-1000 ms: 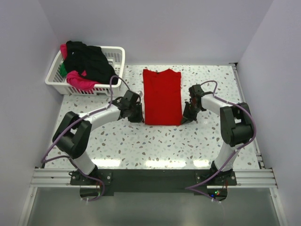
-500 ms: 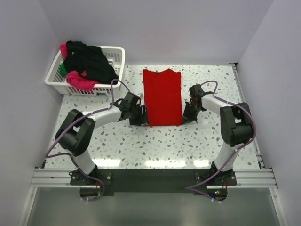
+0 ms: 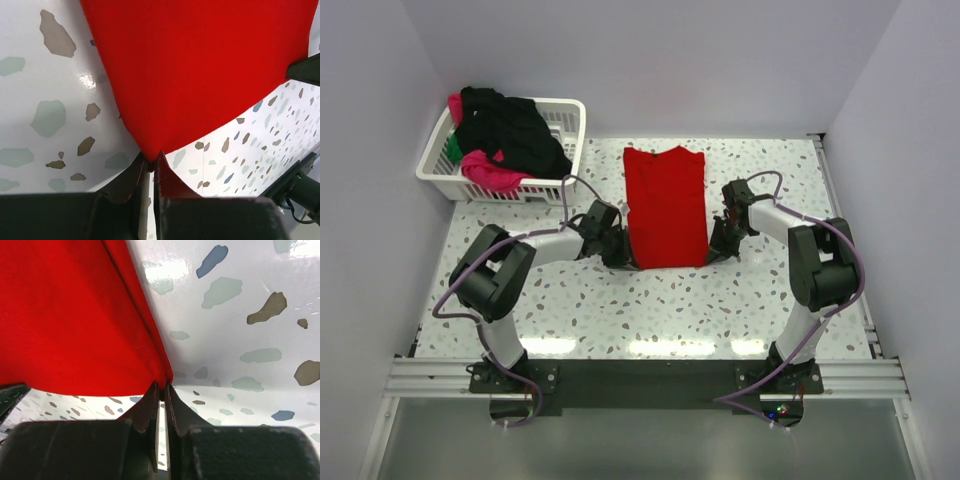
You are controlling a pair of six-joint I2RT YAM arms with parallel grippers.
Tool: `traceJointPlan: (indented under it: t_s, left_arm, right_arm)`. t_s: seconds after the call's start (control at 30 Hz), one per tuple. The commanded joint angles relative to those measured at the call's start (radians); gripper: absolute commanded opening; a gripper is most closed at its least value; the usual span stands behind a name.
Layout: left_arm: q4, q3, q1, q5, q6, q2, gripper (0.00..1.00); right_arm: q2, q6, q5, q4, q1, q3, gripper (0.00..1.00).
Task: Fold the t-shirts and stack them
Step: Fold the tshirt
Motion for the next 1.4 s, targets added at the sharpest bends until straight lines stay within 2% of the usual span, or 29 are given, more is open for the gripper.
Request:
traceJointPlan:
  t_s: [0.0,0.03,0.4,0.77,1.03,1.2,1.37]
  left_arm:
    - [0.024,-0.012,0.001,0.009,0.002,0.004,0.05]
    - [0.015,-0.012,0.000,0.001,0.004,-0.001,0.00]
    - [-0.143,-0.026,-0.040,-0.108,0.034,-0.143,0.00]
    - [-0.354,-0.058,-0.081,-0.113,0.015,-0.381,0.00]
    - [-0.516,-0.034,-0.137,-0.105,-0.050,-0.582,0.00]
    - [-0.532,0.026,-0.138,-0.116,-0.093,-0.630,0.00]
    - [-0.503,0.083,-0.138,-0.142,-0.079,-0.573,0.00]
  right_arm:
    - [-0.020,-0.020,-0.010,-0.037,-0.001,0.025,0.00]
    - [-0.027,-0.022,-0.015,-0.040,-0.003,0.025,0.00]
    - [-0.178,-0.020,-0.032,-0.108,0.017,-0.032,0.00]
    - [-0.473,-0.003,-0.024,-0.276,0.046,-0.144,0.00]
    - [-0.672,0.040,-0.036,-0.424,0.059,-0.093,0.00]
    - [-0.679,0.047,-0.010,-0.453,0.059,-0.001,0.00]
    - [-0.619,0.060,0.059,-0.395,0.057,0.066,0.00]
